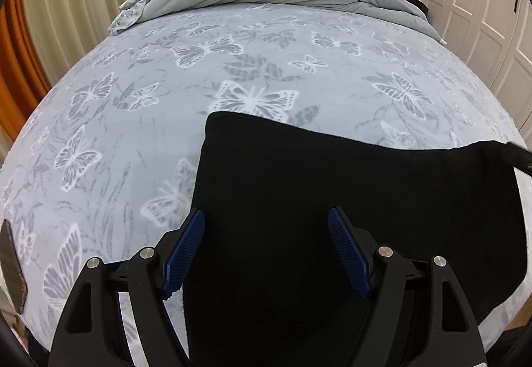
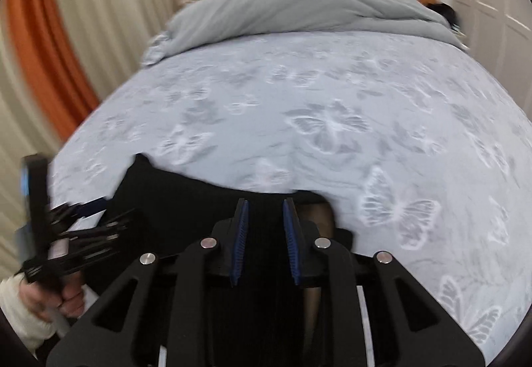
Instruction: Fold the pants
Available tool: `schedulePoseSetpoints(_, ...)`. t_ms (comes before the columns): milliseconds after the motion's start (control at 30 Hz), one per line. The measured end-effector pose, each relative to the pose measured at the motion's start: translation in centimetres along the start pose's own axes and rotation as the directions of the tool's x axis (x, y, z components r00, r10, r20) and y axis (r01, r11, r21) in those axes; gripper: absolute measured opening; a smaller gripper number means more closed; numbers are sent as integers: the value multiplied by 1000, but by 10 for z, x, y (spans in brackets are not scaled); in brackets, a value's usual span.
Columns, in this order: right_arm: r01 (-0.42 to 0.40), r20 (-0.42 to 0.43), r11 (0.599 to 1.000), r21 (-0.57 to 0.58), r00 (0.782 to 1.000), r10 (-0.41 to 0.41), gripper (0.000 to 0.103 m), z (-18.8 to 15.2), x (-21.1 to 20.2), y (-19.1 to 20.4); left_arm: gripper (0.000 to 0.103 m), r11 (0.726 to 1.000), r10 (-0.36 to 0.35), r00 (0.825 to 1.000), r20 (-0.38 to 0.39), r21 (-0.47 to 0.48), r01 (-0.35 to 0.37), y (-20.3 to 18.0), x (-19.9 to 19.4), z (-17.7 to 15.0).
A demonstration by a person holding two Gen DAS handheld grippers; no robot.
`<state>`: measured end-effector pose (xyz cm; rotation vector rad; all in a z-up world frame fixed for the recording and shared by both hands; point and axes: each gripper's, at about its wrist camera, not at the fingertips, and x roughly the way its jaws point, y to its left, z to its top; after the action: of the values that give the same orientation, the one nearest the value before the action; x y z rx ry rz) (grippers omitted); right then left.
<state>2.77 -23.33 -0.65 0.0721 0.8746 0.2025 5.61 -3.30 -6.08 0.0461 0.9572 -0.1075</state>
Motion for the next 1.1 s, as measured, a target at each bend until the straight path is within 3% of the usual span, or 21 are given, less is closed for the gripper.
schedulePoseSetpoints(133,93,-162,995,-16,982,-95,18,-17,54,-13,77,1000,22,1000,-5,6,-22,1,5,-3)
schedulePoseSetpoints(233,83,-134,994,65,988,-73,18,-7,52,-20,78,1000,26,1000,-2,13,-26,1,5,-3)
schedulePoseSetpoints(333,-9,-35,996,92,999,12,22,3,27,-8,78,1000,29,1000,-2,13,-29,2,3,-3)
schedulePoseSetpoints(467,-146,28,989,-2,989,146,22,16,20,37,78,999,26,998,49,-34,-24,23,-18,4)
schedulePoseSetpoints(600,-238,-38,970,-45,971,237,22,24,60,86,79,991,81,994,72,-116,-73,63,-34,13)
schedulePoseSetpoints(800,-293,-219,948,-122,940,262,22,6,144,158,79,968,128,991,44,-224,-115,117,-36,11)
schedulePoseSetpoints(933,-284,-183,937,-204,951,249,23,4,146,175,79,965,143,989,25,-226,-134,133,-34,4)
schedulePoseSetpoints(1000,-319,-157,935,-153,942,295,22,13,133,164,79,966,139,990,15,-223,-132,136,-32,3)
schedulePoseSetpoints(1100,-272,-59,958,-92,962,267,22,26,92,128,79,969,125,992,11,-217,-120,134,-34,1)
